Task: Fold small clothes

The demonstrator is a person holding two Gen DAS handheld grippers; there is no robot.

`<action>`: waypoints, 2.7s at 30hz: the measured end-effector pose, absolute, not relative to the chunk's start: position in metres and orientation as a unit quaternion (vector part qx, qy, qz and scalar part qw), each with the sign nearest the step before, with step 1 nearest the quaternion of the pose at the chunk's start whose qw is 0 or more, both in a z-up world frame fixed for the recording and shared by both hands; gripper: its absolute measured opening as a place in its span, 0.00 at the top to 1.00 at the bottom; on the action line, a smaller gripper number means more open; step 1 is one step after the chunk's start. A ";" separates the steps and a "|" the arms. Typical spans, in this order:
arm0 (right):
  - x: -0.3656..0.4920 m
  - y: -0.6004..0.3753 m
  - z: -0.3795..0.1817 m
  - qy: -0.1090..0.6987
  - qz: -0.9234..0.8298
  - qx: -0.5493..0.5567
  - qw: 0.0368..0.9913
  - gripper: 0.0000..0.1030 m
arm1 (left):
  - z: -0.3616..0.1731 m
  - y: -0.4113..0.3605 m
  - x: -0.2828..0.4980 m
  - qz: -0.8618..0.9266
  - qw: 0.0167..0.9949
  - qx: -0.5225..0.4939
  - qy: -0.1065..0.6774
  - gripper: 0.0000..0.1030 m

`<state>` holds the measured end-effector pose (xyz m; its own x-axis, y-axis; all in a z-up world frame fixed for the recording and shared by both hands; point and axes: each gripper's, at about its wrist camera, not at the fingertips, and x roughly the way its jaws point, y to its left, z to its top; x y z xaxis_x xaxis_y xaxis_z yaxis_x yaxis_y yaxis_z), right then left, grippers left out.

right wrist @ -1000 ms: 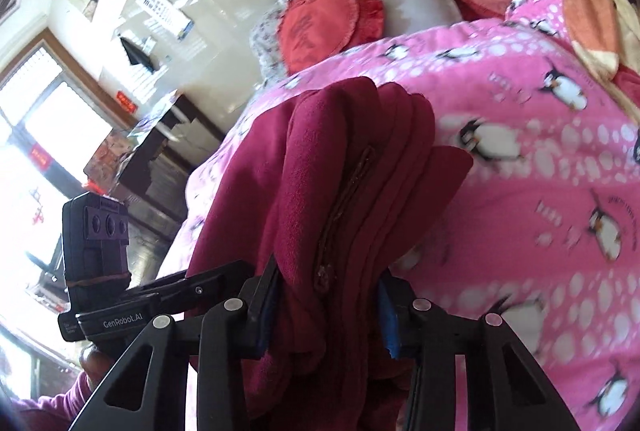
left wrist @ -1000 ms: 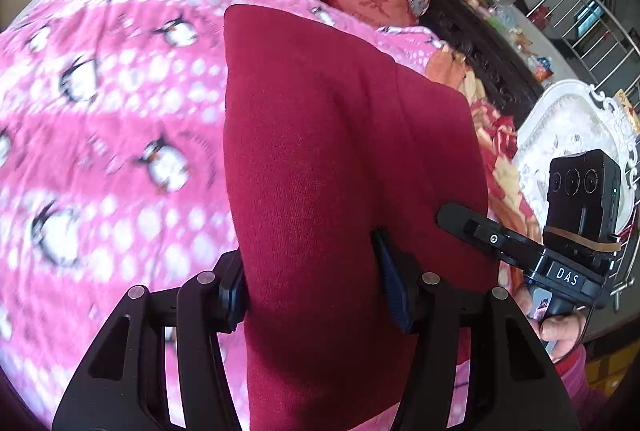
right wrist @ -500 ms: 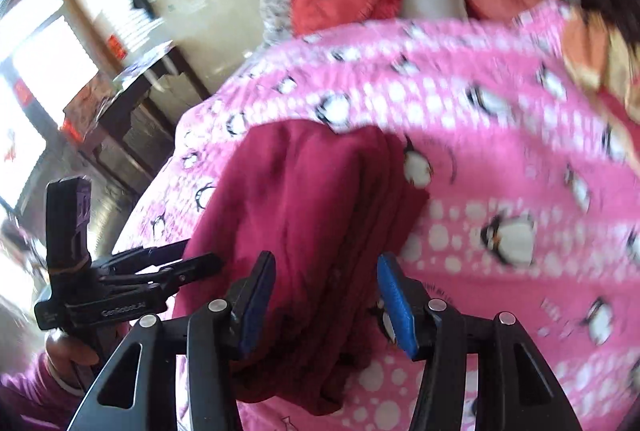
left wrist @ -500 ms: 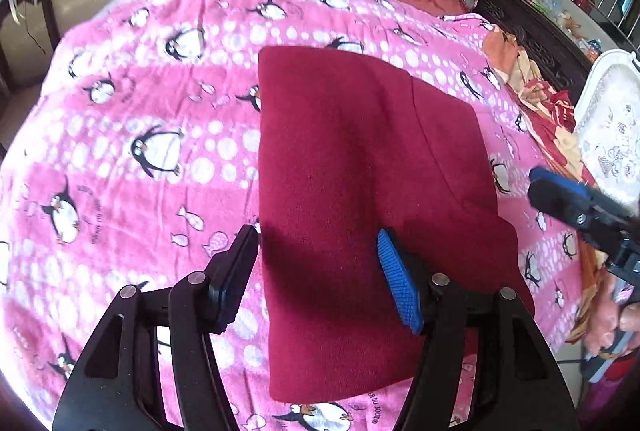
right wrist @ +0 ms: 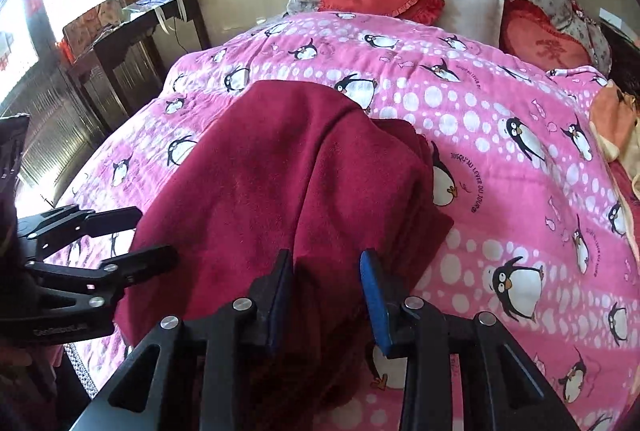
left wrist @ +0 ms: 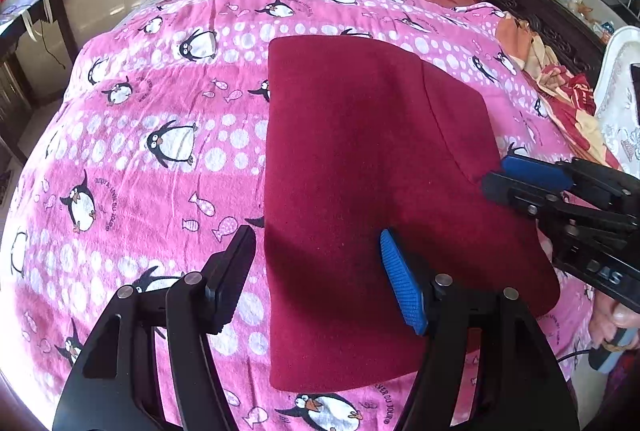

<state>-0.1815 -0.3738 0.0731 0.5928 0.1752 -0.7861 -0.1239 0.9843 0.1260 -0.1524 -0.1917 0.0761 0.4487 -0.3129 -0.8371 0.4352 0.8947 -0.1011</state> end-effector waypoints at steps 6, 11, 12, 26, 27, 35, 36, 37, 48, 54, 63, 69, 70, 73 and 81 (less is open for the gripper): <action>-0.220 -0.346 0.103 0.424 0.129 0.029 0.896 0.67 | 0.076 -0.194 -0.154 -0.211 0.856 0.064 0.468 0.37; -0.231 -0.337 0.069 0.457 0.082 0.000 0.886 0.67 | 0.079 -0.196 -0.160 -0.207 0.861 0.075 0.458 0.37; -0.233 -0.338 0.064 0.459 0.074 -0.002 0.885 0.67 | 0.080 -0.196 -0.162 -0.205 0.863 0.079 0.454 0.37; -0.257 -0.349 0.141 0.366 0.032 0.061 0.928 0.51 | 0.132 -0.184 -0.181 -0.181 0.904 0.060 0.384 0.37; -0.256 -0.349 0.144 0.364 0.020 0.067 0.929 0.50 | 0.136 -0.183 -0.182 -0.183 0.904 0.060 0.381 0.37; -0.252 -0.349 0.149 0.359 -0.016 0.095 0.928 0.34 | 0.152 -0.176 -0.193 -0.173 0.916 0.057 0.358 0.37; -0.252 -0.348 0.149 0.360 -0.019 0.094 0.928 0.33 | 0.152 -0.174 -0.193 -0.173 0.916 0.056 0.358 0.37; -0.252 -0.347 0.147 0.360 -0.020 0.096 0.928 0.33 | 0.152 -0.173 -0.193 -0.171 0.916 0.055 0.358 0.37; -0.253 -0.340 0.145 0.367 -0.021 0.093 0.926 0.32 | 0.152 -0.169 -0.198 -0.166 0.919 0.059 0.352 0.37; -0.251 -0.338 0.141 0.375 -0.020 0.094 0.922 0.32 | 0.149 -0.170 -0.196 -0.160 0.919 0.065 0.354 0.37; -0.249 -0.338 0.138 0.377 -0.022 0.094 0.921 0.32 | 0.145 -0.171 -0.193 -0.160 0.917 0.067 0.360 0.37; -0.246 -0.338 0.134 0.383 -0.019 0.096 0.918 0.32 | 0.142 -0.172 -0.192 -0.161 0.915 0.066 0.364 0.37; -0.246 -0.338 0.133 0.384 -0.018 0.097 0.918 0.32 | 0.142 -0.172 -0.192 -0.161 0.915 0.066 0.365 0.37; -0.245 -0.339 0.133 0.385 -0.017 0.097 0.918 0.32 | 0.141 -0.172 -0.191 -0.161 0.915 0.067 0.365 0.37; -0.243 -0.339 0.129 0.389 -0.017 0.101 0.916 0.32 | 0.138 -0.173 -0.189 -0.161 0.914 0.067 0.367 0.37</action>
<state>-0.2434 -0.3390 0.1294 0.6970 0.0471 -0.7155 0.1096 0.9791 0.1712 -0.1894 -0.1726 0.1384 0.6789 -0.2441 -0.6925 0.3430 0.9393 0.0051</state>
